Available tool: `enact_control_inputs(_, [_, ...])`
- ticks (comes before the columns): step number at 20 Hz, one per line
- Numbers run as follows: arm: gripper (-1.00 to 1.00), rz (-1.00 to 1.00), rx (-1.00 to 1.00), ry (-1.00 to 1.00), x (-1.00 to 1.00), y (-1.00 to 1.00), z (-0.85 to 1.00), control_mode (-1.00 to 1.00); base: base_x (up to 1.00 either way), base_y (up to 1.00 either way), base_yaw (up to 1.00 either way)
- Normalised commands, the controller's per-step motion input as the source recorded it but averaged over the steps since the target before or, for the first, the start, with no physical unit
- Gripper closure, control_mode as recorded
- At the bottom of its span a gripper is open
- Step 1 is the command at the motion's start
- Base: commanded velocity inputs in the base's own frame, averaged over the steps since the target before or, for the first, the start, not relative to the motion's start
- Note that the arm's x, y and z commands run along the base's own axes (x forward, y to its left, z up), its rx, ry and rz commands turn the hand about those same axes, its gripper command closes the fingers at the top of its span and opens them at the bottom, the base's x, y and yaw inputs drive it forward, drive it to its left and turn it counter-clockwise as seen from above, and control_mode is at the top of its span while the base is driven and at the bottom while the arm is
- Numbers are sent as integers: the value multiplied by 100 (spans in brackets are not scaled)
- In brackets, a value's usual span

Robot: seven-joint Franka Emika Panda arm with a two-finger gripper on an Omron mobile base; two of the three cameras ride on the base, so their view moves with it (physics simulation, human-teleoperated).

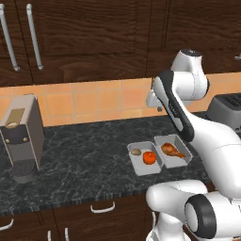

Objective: Take the meat container that has the chicken drumstick and place it on the second highest rack of the freezer. Then take the vegetable container that has the squash and sweet potato and place it on the highest rack of the freezer.

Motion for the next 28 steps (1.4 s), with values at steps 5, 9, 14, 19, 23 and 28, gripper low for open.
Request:
enact_control_inputs(5, [-100,-9,1,-1,-63,-10,-6,-100,0,0,0])
enact_control_inputs(9, [-100,-59,12,0,-75,-48,-41,-100,0,0,0])
enact_control_inputs(14, [-100,-74,11,8,-17,-41,-49,-100,0,0,0])
enact_control_inputs(19, [-100,-53,11,19,-1,-38,-33,-100,0,0,0])
enact_control_inputs(23, [-100,-4,8,3,12,-4,-65,-100,0,0,0])
enact_control_inputs(28, [-100,0,0,0,6,0,-70,-100,0,0,0])
